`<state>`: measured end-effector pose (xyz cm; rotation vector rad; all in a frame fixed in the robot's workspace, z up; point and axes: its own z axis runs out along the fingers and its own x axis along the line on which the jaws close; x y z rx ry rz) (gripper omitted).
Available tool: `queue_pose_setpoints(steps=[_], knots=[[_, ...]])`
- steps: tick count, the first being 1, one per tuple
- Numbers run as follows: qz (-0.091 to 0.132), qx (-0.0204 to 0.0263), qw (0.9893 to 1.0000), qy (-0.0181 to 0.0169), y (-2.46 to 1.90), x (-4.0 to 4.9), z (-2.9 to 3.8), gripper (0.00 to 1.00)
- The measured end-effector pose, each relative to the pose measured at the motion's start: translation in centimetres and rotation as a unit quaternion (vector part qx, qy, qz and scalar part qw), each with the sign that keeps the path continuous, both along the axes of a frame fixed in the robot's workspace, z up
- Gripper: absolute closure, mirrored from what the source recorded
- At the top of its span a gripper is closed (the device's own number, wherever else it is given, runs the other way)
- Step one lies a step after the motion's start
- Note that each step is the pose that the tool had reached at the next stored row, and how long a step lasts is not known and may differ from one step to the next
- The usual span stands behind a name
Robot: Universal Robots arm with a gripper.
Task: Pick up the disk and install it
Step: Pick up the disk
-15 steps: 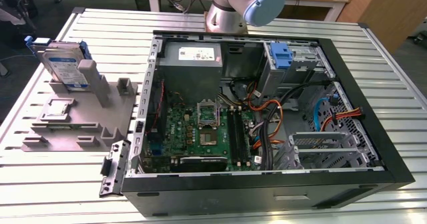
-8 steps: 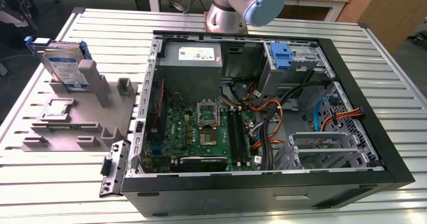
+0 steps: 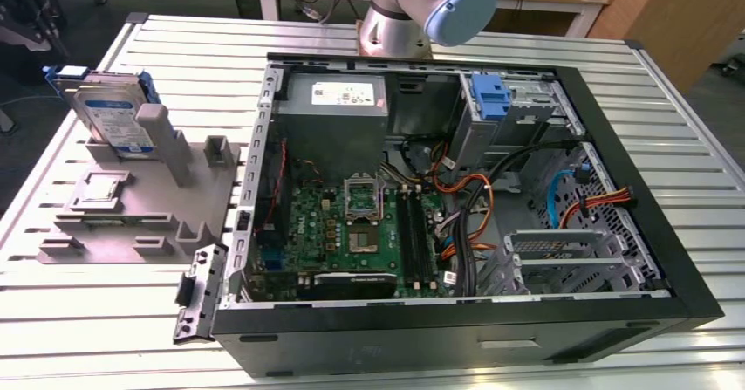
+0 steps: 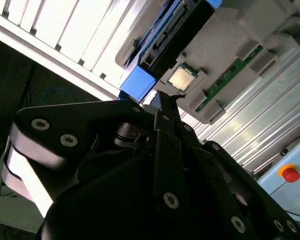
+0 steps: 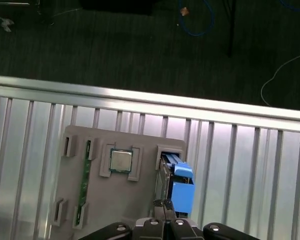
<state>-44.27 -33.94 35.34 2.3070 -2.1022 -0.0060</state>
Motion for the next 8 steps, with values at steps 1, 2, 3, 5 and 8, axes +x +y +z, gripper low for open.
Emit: queue_pose_setpoints(steps=[1,2,3,5,8], knots=[[-0.005,0.0001,1.0000,0.0000,0.00,0.00,-0.06,0.90],[-0.006,0.0001,1.0000,0.0000,0.04,0.01,-0.10,0.89],[-0.006,0.0002,1.0000,0.0000,0.05,0.01,-0.11,0.89],[-0.006,0.0002,1.0000,0.0000,0.05,0.00,-0.11,0.77],[-0.006,0.0002,1.0000,0.0000,0.05,0.00,-0.12,0.65]])
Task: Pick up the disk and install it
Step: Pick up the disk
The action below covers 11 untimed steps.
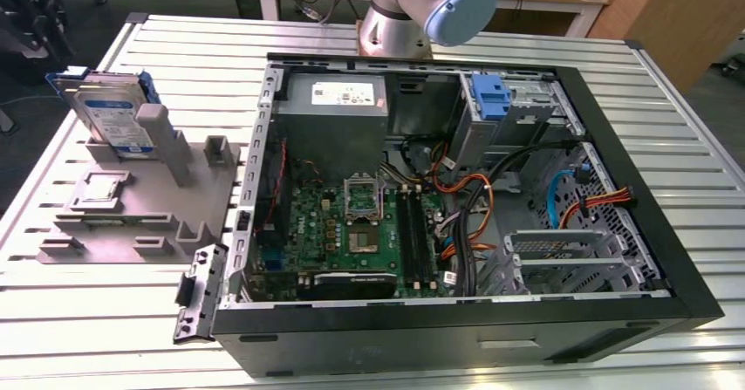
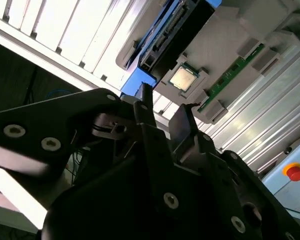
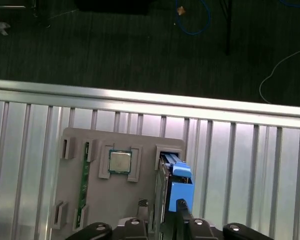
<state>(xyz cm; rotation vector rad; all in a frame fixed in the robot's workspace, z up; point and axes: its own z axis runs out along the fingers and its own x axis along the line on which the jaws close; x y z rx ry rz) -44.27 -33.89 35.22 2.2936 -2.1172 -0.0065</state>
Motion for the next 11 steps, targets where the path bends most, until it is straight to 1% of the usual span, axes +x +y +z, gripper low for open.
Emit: queue_pose_setpoints(steps=[1,2,3,4,6,9,11], knots=[[0.000,0.0000,1.0000,0.0000,0.00,0.00,0.00,0.65],[0.000,0.0000,1.0000,0.0000,0.00,0.00,-0.01,0.59],[0.000,0.0001,1.0000,-0.0001,0.00,0.00,-0.03,0.59],[-0.001,0.0005,1.0000,-0.0001,0.01,0.00,-0.06,0.53],[-0.011,0.0009,0.9999,-0.0002,0.01,0.00,-0.13,0.53],[-0.034,0.0010,0.9994,-0.0002,0.01,0.00,-0.26,0.53],[-0.038,0.0011,0.9993,-0.0007,0.11,0.00,-0.42,0.53]])
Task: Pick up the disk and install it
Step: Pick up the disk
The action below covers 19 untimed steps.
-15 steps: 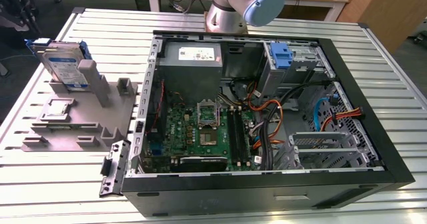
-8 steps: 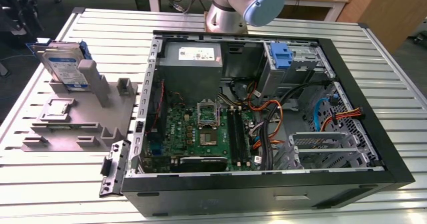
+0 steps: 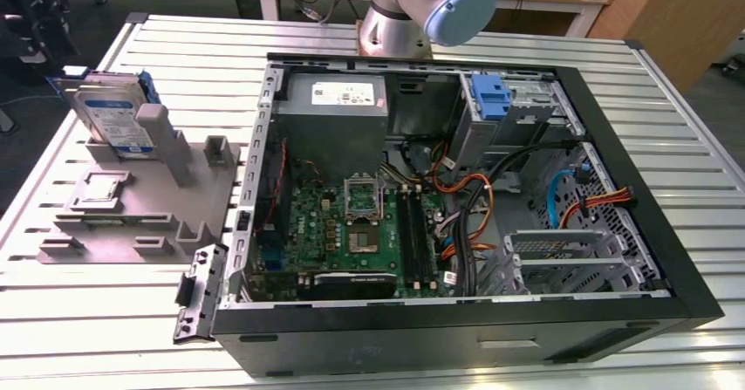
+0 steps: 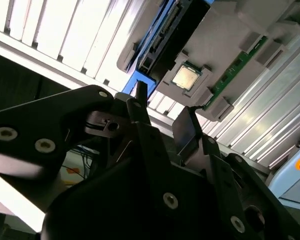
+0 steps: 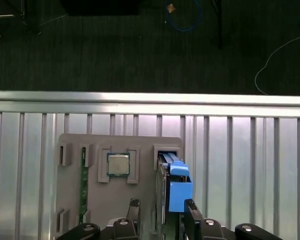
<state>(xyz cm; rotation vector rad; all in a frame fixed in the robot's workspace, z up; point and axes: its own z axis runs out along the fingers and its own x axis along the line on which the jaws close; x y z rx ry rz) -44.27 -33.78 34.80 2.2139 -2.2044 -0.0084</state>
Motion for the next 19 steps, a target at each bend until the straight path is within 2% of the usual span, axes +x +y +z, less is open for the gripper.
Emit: queue_pose_setpoints(steps=[9,15,19], knots=[[-0.003,0.0017,1.0000,-0.0035,0.71,-0.22,-0.67,0.53],[-0.005,0.0028,0.9999,-0.0080,0.87,-0.72,-1.12,0.53],[-0.014,0.0031,0.9999,-0.0086,1.11,-0.77,-1.56,0.53]])
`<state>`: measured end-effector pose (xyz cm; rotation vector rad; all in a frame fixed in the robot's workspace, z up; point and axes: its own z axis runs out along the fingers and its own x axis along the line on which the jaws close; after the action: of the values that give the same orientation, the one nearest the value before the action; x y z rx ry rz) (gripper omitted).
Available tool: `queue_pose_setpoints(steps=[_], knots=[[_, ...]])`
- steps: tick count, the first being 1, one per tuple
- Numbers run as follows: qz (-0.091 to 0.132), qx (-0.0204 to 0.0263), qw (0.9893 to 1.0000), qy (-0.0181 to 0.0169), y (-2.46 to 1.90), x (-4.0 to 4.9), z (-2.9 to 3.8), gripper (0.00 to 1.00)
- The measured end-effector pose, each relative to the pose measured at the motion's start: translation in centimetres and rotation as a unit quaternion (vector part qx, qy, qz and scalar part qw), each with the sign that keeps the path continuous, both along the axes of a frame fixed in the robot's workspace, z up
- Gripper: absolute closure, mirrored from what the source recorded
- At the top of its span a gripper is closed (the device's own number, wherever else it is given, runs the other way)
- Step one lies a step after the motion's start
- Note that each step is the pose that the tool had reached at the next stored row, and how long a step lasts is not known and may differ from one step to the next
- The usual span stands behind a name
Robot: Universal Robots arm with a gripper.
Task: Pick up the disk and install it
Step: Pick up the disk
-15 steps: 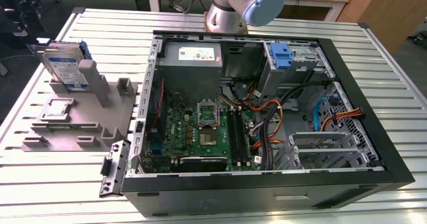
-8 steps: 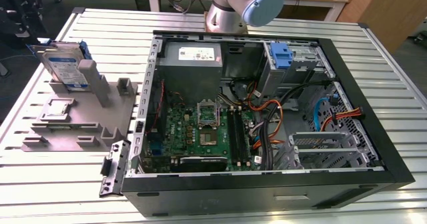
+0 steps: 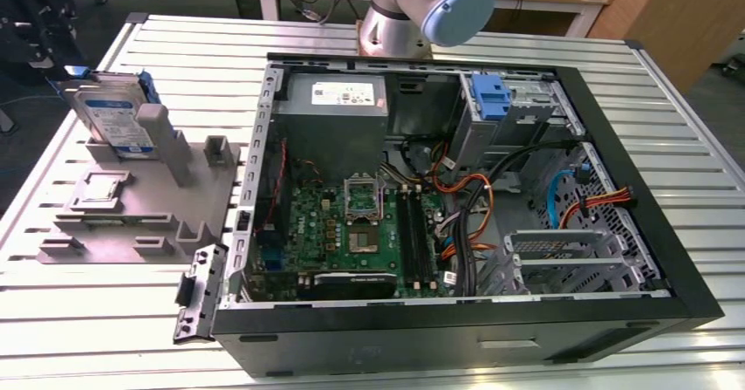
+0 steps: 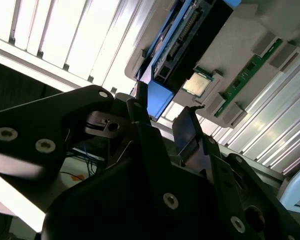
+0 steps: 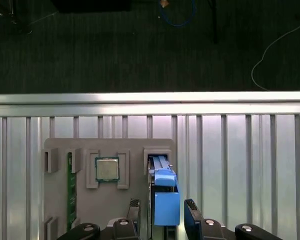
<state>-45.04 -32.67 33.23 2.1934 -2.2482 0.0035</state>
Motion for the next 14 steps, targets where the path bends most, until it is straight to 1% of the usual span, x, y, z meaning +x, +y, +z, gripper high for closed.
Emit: queue_pose_setpoints(steps=[6,14], knots=[[-0.011,0.0004,0.9999,-0.0003,0.26,-0.05,-0.47,0.53],[-0.016,0.0006,0.9999,-0.0003,0.28,-0.21,-1.12,0.53]])
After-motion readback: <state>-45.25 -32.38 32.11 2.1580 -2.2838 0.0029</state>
